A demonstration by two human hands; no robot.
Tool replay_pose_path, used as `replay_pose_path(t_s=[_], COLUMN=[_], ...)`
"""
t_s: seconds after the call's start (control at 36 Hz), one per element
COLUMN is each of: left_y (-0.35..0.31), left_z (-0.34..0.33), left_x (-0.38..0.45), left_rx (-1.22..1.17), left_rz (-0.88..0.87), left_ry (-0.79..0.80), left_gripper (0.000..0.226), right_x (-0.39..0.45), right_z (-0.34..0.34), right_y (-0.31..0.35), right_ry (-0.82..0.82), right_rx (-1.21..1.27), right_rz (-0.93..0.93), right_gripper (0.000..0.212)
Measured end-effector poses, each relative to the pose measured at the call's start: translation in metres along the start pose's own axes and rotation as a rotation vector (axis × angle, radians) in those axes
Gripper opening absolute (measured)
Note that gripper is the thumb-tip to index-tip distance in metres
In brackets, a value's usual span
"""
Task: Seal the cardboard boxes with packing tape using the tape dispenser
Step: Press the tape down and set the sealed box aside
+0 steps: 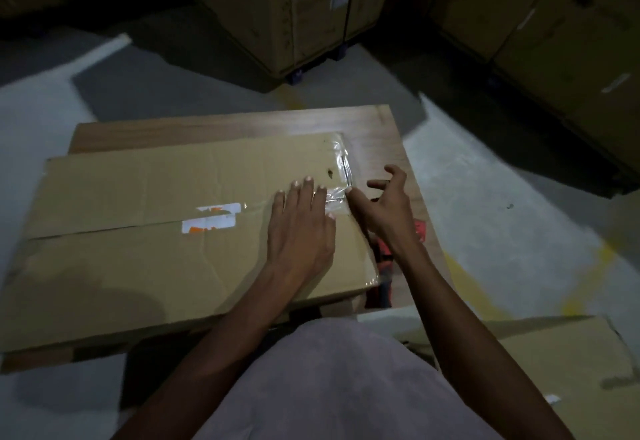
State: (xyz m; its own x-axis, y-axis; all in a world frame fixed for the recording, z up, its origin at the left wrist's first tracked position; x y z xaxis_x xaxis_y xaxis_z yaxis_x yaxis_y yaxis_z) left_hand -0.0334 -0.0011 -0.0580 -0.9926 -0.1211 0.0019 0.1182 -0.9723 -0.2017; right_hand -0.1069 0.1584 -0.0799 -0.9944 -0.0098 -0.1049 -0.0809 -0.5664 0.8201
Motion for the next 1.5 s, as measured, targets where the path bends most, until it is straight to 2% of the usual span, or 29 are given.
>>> replay_pose_path(t_s=[0.25, 0.61, 0.67, 0.81, 0.89, 1.14, 1.25, 1.36, 1.5], left_y=[0.001, 0.003, 0.004, 0.006, 0.006, 0.005, 0.005, 0.006, 0.006], left_z=[0.01, 0.009, 0.008, 0.005, 0.004, 0.004, 0.005, 0.005, 0.005], left_x=[0.013, 0.024, 0.024, 0.023, 0.023, 0.022, 0.021, 0.021, 0.022], left_rx=[-0.021, -0.052, -0.052, -0.071, -0.074, -0.074, -0.067, -0.083, -0.094], left_rz=[-0.022, -0.023, -0.019, -0.018, -0.02, -0.021, -0.022, -0.013, -0.012], left_ry=[-0.086, -0.209, -0.234, -0.283, -0.291, -0.286, -0.276, -0.273, -0.275], left_gripper=[0.042, 0.024, 0.02, 0.016, 0.016, 0.019, 0.021, 0.02, 0.021], right_x=[0.068, 0.119, 0.117, 0.1, 0.088, 0.064, 0.06, 0.058, 0.064], right_z=[-0.015, -0.036, -0.036, -0.03, -0.022, -0.018, -0.036, -0.046, -0.031], right_y=[0.031, 0.053, 0.049, 0.036, 0.033, 0.048, 0.039, 0.021, 0.016], right_ry=[0.008, 0.051, 0.058, 0.004, 0.003, 0.178, 0.317, 0.389, 0.585], right_rx=[-0.118, -0.049, 0.022, 0.216, 0.309, 0.29, 0.306, 0.5, 0.276], right_rz=[0.044, -0.006, -0.004, 0.034, 0.054, 0.196, 0.134, -0.024, -0.022], right_gripper=[0.094, 0.08, 0.074, 0.041, 0.036, 0.057, 0.065, 0.064, 0.087])
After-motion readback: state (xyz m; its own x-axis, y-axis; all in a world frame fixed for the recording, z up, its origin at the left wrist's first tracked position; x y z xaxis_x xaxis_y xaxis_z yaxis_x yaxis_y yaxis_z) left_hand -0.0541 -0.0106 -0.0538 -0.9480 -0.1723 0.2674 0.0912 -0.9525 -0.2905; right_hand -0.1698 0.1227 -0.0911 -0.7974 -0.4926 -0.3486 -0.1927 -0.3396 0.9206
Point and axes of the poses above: each hand's wrist, its own x-axis towards the middle knuckle, its own z-axis out of the back of the hand, y = z × x, the point moved 3 cm from there along x, towards the middle knuckle, and after that the axes turned 4 degrees about z, right-handed, at the moved point
